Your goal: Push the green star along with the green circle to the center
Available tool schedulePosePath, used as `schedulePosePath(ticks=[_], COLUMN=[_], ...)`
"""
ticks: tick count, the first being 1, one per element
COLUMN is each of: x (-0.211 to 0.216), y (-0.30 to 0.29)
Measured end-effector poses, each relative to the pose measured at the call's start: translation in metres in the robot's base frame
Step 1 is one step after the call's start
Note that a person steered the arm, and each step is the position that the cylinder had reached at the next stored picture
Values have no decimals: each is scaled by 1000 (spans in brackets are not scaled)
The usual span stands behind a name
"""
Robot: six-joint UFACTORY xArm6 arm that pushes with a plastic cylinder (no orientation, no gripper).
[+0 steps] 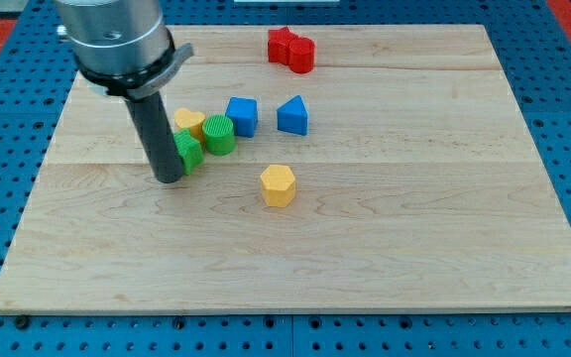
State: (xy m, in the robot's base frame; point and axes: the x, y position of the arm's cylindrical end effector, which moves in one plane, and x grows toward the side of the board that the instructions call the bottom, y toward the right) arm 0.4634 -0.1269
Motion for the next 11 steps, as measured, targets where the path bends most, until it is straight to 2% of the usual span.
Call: schedulePosePath(ticks=[1,2,3,4,6,9,11], x=[0,27,14,-10,-29,-29,-21], y=[24,-24,-69,-69,-43,44,65])
